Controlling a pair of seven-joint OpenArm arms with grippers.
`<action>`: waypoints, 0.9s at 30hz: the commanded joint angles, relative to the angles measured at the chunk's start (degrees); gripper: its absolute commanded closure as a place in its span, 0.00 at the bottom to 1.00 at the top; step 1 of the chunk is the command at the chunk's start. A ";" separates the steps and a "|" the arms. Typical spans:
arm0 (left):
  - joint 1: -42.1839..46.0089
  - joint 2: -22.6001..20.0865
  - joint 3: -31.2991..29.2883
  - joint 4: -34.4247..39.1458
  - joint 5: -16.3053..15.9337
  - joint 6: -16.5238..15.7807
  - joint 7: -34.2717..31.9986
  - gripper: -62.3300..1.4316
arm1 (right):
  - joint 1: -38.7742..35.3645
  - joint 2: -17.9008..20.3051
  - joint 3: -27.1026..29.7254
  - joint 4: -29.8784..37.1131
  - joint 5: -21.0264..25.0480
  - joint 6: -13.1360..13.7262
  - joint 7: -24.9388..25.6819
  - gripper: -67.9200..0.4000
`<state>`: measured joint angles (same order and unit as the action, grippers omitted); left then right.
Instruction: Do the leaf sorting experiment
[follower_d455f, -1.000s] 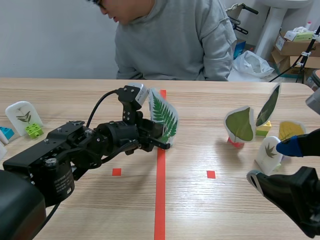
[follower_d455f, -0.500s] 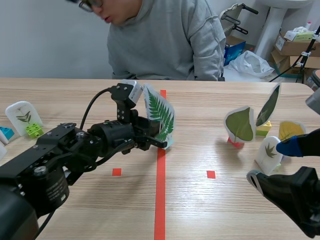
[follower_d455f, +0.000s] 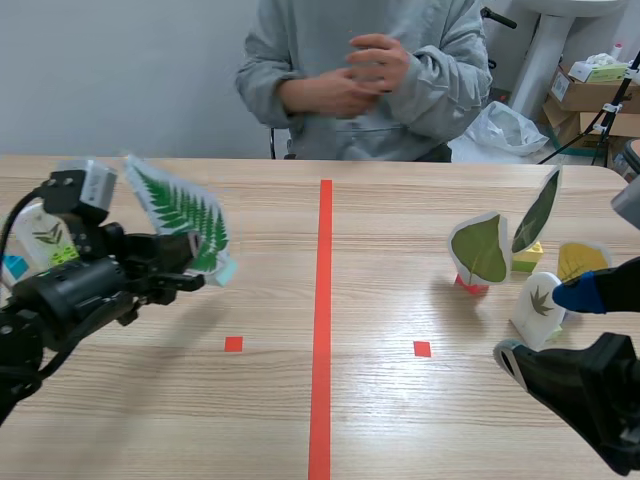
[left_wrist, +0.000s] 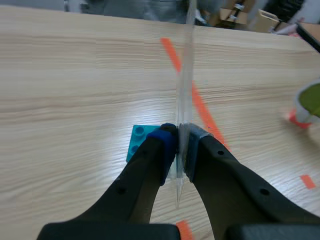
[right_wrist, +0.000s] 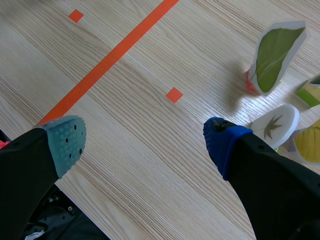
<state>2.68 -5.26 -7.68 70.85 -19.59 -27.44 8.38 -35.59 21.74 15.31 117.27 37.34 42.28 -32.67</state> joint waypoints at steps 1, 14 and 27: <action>-0.74 -1.46 -1.18 -0.35 -0.61 -0.24 -0.94 0.92 | 0.35 0.46 0.37 -0.13 0.37 0.44 0.63 0.29; -1.49 -10.84 -10.03 -7.21 -0.09 5.92 -1.81 0.92 | 0.35 0.46 0.37 -0.13 0.37 0.44 0.68 0.29; -4.63 -12.55 -11.96 -16.11 0.57 6.84 -3.98 0.92 | 0.35 0.46 0.37 -0.13 0.37 0.44 0.63 0.29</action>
<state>-1.61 -17.30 -19.42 53.54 -18.50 -20.58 5.32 -35.59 21.74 15.31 117.27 37.32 42.28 -32.69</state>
